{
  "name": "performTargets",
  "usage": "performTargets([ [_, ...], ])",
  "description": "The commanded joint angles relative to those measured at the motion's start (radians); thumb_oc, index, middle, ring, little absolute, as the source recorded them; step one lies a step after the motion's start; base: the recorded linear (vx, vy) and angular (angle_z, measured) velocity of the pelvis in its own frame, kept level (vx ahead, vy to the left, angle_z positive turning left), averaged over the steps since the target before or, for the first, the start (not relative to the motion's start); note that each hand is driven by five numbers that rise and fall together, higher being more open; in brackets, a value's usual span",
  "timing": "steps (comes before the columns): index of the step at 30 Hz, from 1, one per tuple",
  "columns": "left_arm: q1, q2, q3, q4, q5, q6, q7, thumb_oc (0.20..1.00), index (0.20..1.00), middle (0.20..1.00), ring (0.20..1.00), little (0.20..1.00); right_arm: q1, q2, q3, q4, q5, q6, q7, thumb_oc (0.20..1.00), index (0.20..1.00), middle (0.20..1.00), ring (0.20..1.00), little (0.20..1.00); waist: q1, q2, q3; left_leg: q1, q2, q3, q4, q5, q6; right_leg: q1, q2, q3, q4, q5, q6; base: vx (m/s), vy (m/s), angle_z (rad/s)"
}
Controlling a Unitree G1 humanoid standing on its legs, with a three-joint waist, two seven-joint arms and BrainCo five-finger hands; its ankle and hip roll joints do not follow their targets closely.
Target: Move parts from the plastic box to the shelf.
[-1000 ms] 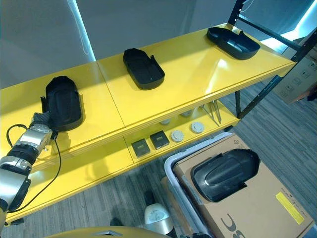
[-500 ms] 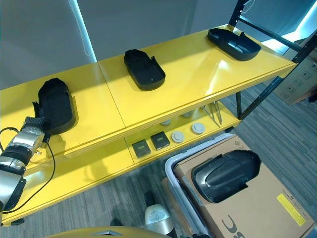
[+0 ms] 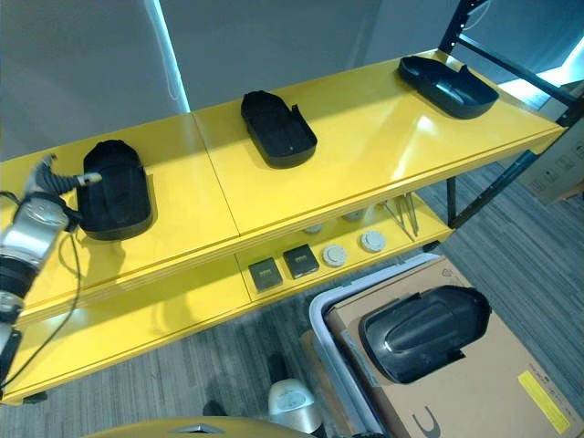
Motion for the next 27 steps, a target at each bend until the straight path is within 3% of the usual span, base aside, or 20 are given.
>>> performTargets([
  [1,0.019,0.100,0.065,-0.086,0.089,-0.055,-0.015,1.000,1.000,1.000,1.000,1.000,0.027,-0.031,-0.014,0.028,-0.028,-0.010,-0.029,1.000,1.000,1.000,1.000,1.000,0.026,-0.008,-0.038,-0.052,0.064,-0.104,0.054,-0.001,-0.014,0.028,-0.053,-0.002,0.050,-0.082,0.103,-0.01,0.015,0.19],
  [5,0.116,0.138,0.171,-0.333,0.035,-0.121,-0.085,1.000,1.000,1.000,1.000,1.000,0.043,-0.013,-0.044,0.015,-0.029,-0.004,-0.043,1.000,1.000,1.000,1.000,1.000,0.057,-0.011,-0.041,-0.050,0.061,-0.120,0.046,-0.001,-0.015,0.040,-0.058,-0.021,0.040,-0.080,0.107,-0.01,0.016,0.23],
  [6,0.154,0.132,0.204,-0.406,-0.042,-0.140,-0.129,1.000,1.000,1.000,1.000,1.000,0.047,-0.008,-0.051,0.009,-0.034,0.000,-0.045,1.000,1.000,1.000,1.000,1.000,0.063,-0.011,-0.042,-0.050,0.060,-0.123,0.044,-0.001,-0.015,0.043,-0.061,-0.026,0.037,-0.080,0.108,-0.03,0.021,0.21],
  [7,0.228,0.077,0.250,-0.541,-0.152,-0.168,-0.211,1.000,1.000,1.000,1.000,1.000,0.056,0.005,-0.069,-0.004,-0.046,0.003,-0.052,1.000,1.000,1.000,1.000,1.000,0.076,-0.014,-0.041,-0.048,0.059,-0.129,0.040,-0.001,-0.017,0.047,-0.064,-0.033,0.033,-0.078,0.111,-0.03,0.022,0.10],
  [9,0.289,0.024,0.271,-0.615,-0.245,-0.170,-0.258,1.000,1.000,1.000,1.000,1.000,0.067,0.013,-0.075,-0.016,-0.049,0.006,-0.061,1.000,1.000,1.000,1.000,1.000,0.081,-0.014,-0.043,-0.046,0.057,-0.132,0.035,0.000,-0.018,0.049,-0.065,-0.037,0.029,-0.076,0.113,-0.02,0.015,0.09],
  [10,0.343,-0.041,0.275,-0.669,-0.302,-0.200,-0.303,1.000,1.000,1.000,1.000,1.000,0.075,0.029,-0.085,-0.013,-0.053,-0.002,-0.070,1.000,1.000,1.000,1.000,1.000,0.088,-0.016,-0.043,-0.044,0.054,-0.137,0.031,0.000,-0.018,0.051,-0.065,-0.040,0.026,-0.074,0.115,-0.01,0.008,0.14],
  [12,0.399,-0.110,0.280,-0.713,-0.354,-0.207,-0.325,0.809,0.809,0.809,0.809,0.809,0.084,0.037,-0.090,-0.012,-0.054,-0.008,-0.075,1.000,1.000,1.000,1.000,1.000,0.094,-0.017,-0.044,-0.042,0.053,-0.141,0.027,0.001,-0.018,0.054,-0.066,-0.043,0.022,-0.072,0.116,0.00,0.006,0.07],
  [13,0.433,-0.150,0.271,-0.725,-0.377,-0.218,-0.355,0.614,0.614,0.614,0.614,0.614,0.092,0.042,-0.094,-0.015,-0.056,-0.010,-0.079,1.000,1.000,1.000,1.000,1.000,0.097,-0.018,-0.046,-0.041,0.052,-0.143,0.024,0.001,-0.018,0.055,-0.066,-0.045,0.019,-0.071,0.117,0.00,0.000,0.00],
  [14,0.443,-0.165,0.267,-0.730,-0.374,-0.225,-0.358,0.586,0.586,0.586,0.586,0.586,0.093,0.044,-0.094,-0.015,-0.056,-0.011,-0.080,1.000,1.000,1.000,1.000,1.000,0.097,-0.018,-0.046,-0.041,0.052,-0.143,0.023,0.000,-0.018,0.055,-0.066,-0.044,0.018,-0.070,0.117,0.00,0.000,0.00],
  [15,0.476,-0.209,0.252,-0.739,-0.402,-0.240,-0.370,0.322,0.322,0.322,0.322,0.322,0.096,0.051,-0.095,-0.012,-0.053,-0.015,-0.087,1.000,1.000,1.000,1.000,1.000,0.100,-0.020,-0.046,-0.041,0.051,-0.144,0.022,0.000,-0.018,0.055,-0.066,-0.043,0.015,-0.068,0.117,0.00,0.000,0.00],
  [16,0.502,-0.241,0.235,-0.737,-0.406,-0.254,-0.375,0.200,0.200,0.200,0.200,0.200,0.099,0.054,-0.092,-0.011,-0.048,-0.019,-0.092,1.000,1.000,1.000,1.000,1.000,0.101,-0.021,-0.046,-0.040,0.050,-0.144,0.021,0.000,-0.018,0.055,-0.066,-0.042,0.014,-0.066,0.117,0.00,0.000,0.00],
  [19,0.577,-0.311,0.153,-0.678,-0.443,-0.308,-0.349,0.200,0.200,0.200,0.200,0.200,0.105,0.054,-0.076,-0.003,-0.028,-0.033,-0.097,1.000,1.000,1.000,1.000,1.000,0.100,-0.026,-0.048,-0.037,0.049,-0.135,0.013,-0.001,-0.015,0.052,-0.065,-0.038,0.009,-0.060,0.120,0.00,0.000,0.00],
  [27,0.556,-0.332,0.105,-0.558,-0.436,-0.383,-0.223,0.200,0.200,0.200,0.200,0.200,0.093,0.049,-0.046,0.015,0.004,-0.037,-0.102,1.000,1.000,1.000,1.000,1.000,0.086,-0.030,-0.051,-0.034,0.050,-0.118,0.016,-0.002,-0.012,0.045,-0.064,-0.030,0.009,-0.056,0.120,0.00,-0.002,-0.02],
])
